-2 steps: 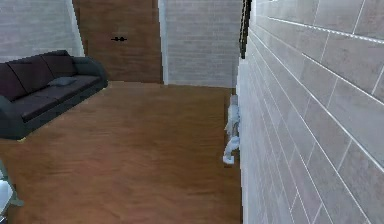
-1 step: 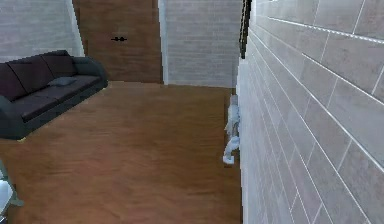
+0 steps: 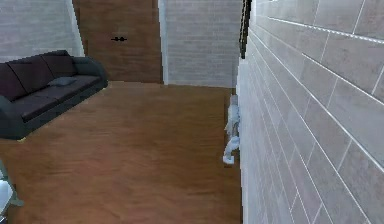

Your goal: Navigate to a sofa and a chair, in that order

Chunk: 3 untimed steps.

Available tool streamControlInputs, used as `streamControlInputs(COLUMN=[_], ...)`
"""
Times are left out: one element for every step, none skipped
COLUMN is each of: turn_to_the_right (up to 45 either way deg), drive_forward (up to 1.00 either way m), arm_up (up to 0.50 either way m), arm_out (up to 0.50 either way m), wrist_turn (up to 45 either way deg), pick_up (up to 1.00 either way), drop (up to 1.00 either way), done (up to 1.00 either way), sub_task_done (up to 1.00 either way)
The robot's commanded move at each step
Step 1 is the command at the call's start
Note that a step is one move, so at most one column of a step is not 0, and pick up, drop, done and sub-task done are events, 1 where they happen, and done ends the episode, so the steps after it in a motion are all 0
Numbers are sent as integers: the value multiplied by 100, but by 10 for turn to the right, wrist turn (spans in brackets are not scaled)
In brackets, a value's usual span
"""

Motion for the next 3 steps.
streamControlInputs(turn_to_the_right=[0, -450, 0], drive_forward=[45, 0, 100], arm_up=[0, 0, 0], arm_out=[0, 0, 0], wrist_turn=[0, 0, 0], pick_up=[0, 0, 0], drop=[0, 0, 0], done=[0, 0, 0], sub_task_done=[0, 0, 0])
